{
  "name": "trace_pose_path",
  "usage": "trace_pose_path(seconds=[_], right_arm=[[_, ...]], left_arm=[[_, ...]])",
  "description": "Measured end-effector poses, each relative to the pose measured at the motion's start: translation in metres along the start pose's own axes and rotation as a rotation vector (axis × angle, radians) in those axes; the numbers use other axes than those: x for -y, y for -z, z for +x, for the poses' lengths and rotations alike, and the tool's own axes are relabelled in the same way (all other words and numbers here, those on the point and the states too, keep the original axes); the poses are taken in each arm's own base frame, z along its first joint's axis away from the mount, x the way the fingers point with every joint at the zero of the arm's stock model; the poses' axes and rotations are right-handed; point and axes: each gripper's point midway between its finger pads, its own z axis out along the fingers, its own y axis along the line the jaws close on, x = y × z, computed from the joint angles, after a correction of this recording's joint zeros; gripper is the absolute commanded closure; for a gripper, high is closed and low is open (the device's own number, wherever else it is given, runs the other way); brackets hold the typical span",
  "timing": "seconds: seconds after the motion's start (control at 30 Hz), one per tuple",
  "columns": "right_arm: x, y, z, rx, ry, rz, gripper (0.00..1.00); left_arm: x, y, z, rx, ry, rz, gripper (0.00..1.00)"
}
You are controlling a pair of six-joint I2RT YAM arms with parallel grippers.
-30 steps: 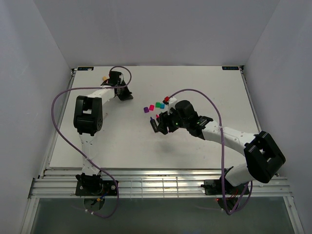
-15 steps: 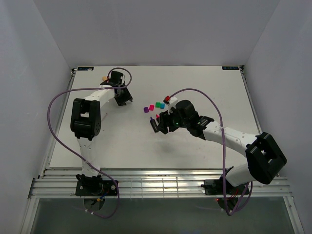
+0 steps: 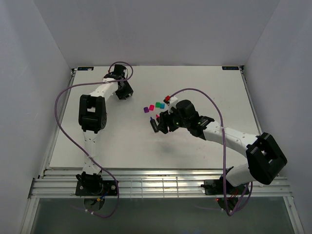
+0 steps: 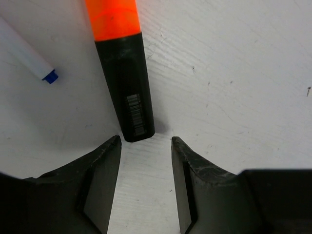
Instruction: Open the pen caps
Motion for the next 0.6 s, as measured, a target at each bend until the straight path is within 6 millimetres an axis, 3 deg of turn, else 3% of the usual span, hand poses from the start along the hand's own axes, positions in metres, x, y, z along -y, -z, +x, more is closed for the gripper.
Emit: trace_pose_path(seconds=[0.33, 0.6], right_arm=[[0.004, 0.001, 0.003, -0.001, -0.004, 0.007, 0.37], [0.005, 0.002, -0.001, 0.014, -0.003, 0.008, 0.37]], left_arm=[[0.006, -0.009, -0.016, 0.018, -0.001, -0.027, 0.43], [-0.004, -0.011, -0.021, 0.035, -0.029, -0.097, 0.44]])
